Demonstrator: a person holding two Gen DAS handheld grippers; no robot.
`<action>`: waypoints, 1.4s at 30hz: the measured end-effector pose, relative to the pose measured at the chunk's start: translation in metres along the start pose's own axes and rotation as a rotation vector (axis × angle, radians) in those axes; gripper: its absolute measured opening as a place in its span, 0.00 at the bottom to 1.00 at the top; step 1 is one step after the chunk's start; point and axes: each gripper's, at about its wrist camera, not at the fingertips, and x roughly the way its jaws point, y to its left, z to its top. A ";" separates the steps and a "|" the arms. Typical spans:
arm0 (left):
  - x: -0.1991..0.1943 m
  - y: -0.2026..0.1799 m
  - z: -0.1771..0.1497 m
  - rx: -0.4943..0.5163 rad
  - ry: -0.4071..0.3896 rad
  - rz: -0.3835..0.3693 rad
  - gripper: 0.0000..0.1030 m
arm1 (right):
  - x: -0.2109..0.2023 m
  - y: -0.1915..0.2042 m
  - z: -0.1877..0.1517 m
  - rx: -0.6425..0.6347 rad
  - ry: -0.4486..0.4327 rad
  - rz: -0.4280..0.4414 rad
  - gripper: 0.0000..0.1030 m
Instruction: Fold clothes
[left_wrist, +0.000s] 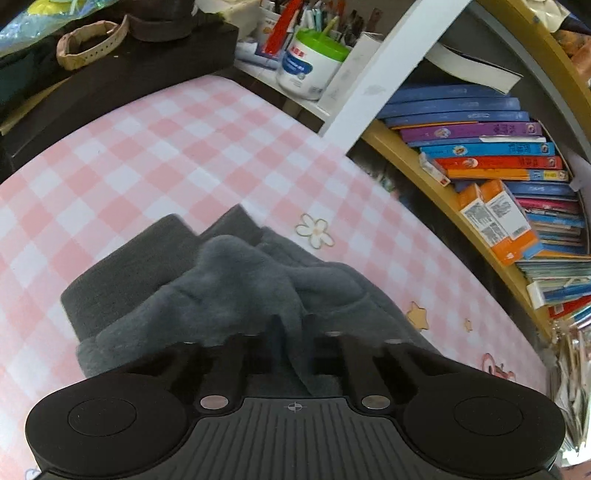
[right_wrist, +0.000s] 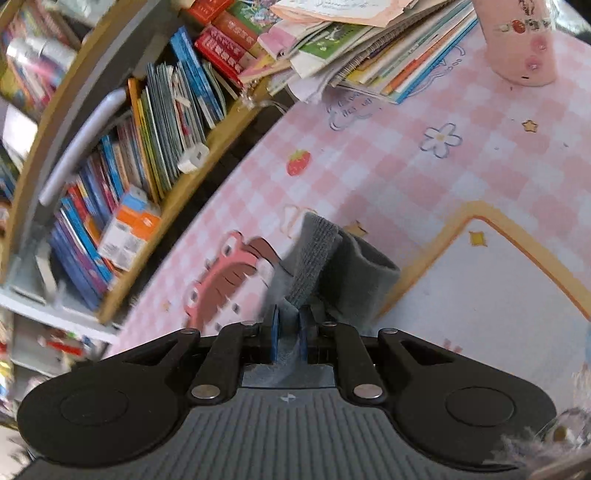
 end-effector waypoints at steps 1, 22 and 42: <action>-0.006 0.002 -0.001 -0.002 -0.017 -0.024 0.06 | 0.003 0.003 0.006 0.013 0.002 0.009 0.10; -0.123 0.120 -0.116 -0.096 -0.003 -0.044 0.35 | 0.085 0.060 0.067 -0.284 -0.053 -0.088 0.52; -0.119 0.133 -0.072 -0.113 -0.061 0.019 0.61 | 0.009 -0.044 -0.036 -0.369 0.012 -0.313 0.39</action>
